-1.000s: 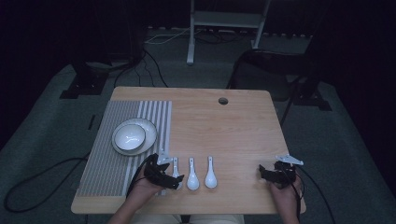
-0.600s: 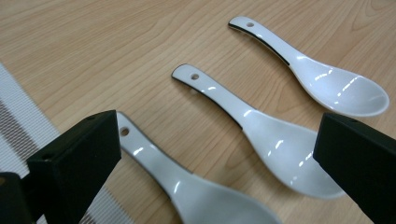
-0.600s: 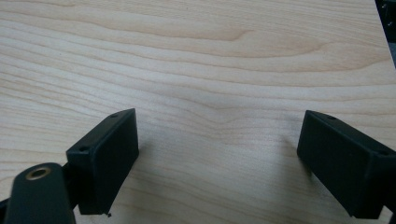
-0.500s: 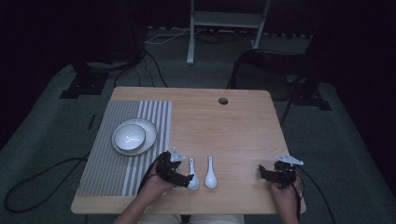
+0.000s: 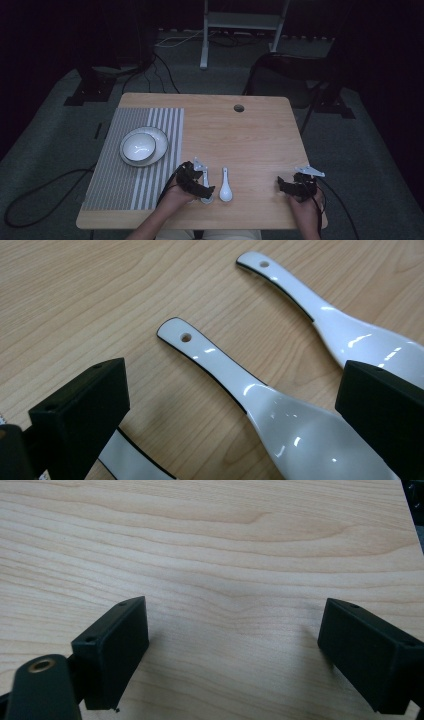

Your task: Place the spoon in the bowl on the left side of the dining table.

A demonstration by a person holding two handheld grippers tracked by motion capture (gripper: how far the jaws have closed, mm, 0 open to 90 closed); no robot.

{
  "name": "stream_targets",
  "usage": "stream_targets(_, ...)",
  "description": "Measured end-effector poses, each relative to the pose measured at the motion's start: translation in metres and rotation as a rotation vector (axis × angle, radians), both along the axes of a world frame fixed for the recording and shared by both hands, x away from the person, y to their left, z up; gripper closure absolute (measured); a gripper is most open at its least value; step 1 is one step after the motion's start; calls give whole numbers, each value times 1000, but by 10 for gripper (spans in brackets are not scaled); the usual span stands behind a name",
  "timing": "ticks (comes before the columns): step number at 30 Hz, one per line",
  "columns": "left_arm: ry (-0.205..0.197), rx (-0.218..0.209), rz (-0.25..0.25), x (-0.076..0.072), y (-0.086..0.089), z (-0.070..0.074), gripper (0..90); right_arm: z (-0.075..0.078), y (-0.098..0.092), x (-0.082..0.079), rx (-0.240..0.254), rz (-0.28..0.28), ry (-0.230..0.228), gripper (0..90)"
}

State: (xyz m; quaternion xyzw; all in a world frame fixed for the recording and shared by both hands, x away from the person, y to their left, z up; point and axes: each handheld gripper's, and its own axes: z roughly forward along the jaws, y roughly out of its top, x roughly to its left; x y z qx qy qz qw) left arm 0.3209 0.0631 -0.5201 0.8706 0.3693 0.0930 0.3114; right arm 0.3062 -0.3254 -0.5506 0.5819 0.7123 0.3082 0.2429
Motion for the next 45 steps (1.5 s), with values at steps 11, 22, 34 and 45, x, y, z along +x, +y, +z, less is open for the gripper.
stream_targets(11,39,36,-37,5,-9,-8,144,0,0,0,1,-1,0,122)
stream_targets(22,18,71,-17,7,-14,-10,151,0,0,0,1,-2,0,123)
stream_targets(34,-6,48,-7,5,-9,-7,428,0,0,0,0,-1,0,123)
stream_targets(45,-37,61,-14,8,-8,-7,693,0,0,0,1,-2,0,124)
